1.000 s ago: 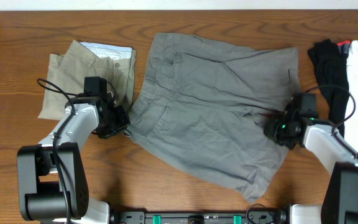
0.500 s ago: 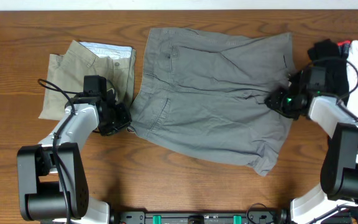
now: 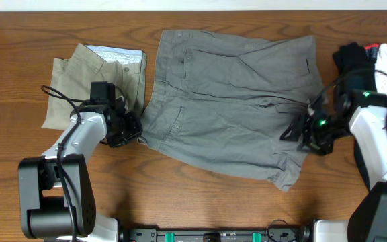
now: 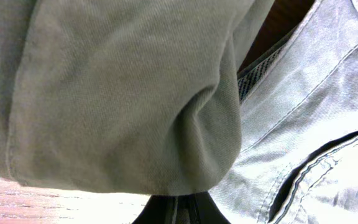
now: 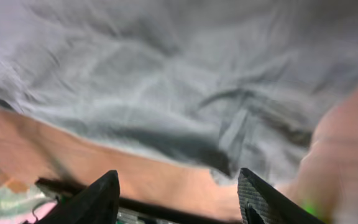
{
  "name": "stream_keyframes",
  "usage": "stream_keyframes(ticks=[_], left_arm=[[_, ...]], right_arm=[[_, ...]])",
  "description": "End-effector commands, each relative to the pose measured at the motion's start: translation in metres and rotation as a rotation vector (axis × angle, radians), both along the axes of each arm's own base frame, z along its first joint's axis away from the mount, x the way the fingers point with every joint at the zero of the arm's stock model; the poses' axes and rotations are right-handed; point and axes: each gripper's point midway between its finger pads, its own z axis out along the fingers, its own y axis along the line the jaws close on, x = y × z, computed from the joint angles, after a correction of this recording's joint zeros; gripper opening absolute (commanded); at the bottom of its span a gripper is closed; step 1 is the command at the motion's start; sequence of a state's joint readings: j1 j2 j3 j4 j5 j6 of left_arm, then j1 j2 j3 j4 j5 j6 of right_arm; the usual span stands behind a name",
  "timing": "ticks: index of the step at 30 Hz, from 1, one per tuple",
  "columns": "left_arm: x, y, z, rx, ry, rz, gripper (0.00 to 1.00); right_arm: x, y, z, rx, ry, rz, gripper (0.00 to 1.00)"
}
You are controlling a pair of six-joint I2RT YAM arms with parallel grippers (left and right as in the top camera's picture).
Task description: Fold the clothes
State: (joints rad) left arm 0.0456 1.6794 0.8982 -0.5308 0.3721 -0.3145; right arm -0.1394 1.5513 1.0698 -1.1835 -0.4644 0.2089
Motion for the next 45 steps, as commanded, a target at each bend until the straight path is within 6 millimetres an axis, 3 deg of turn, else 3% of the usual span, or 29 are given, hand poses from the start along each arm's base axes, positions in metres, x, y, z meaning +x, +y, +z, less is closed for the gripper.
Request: stream_keyframes(ticks=[1,7,14,20,25,32,36,38,45], left_arm=[[0.010,0.001,0.012,-0.010,-0.041,-0.001,0.06],[0.010,0.001,0.012,-0.009,-0.042,-0.001,0.06],[0.010,0.001,0.011,-0.001,-0.049,-0.024,0.06],[0.011,0.001,0.012,0.000,-0.053,-0.024,0.07],[0.010,0.002,0.011,-0.001,-0.047,-0.024,0.07],[0.009,0.003,0.011,0.003,-0.050,-0.036,0.06],[0.010,0.007,0.011,0.004,-0.050,-0.026,0.06],[0.010,0.008,0.011,0.003,-0.050,-0.020,0.07],[0.011,0.010,0.013,0.002,-0.048,-0.013,0.06]], right_arm=[[-0.027,0.017,-0.013,0.022,0.100,-0.017,0.59],[-0.064,0.028,-0.044,0.011,0.215,-0.064,0.59],[-0.087,0.019,-0.075,-0.067,0.277,-0.132,0.61],[-0.089,-0.003,-0.106,-0.208,0.252,-0.232,0.69],[-0.087,-0.024,-0.115,-0.316,0.225,-0.264,0.68],[-0.088,-0.043,-0.113,-0.347,0.228,-0.280,0.50],[-0.083,-0.053,-0.106,-0.337,0.215,-0.269,0.24],[-0.078,-0.057,-0.102,-0.335,0.200,-0.272,0.17],[-0.052,-0.065,-0.082,-0.335,0.099,-0.237,0.08]])
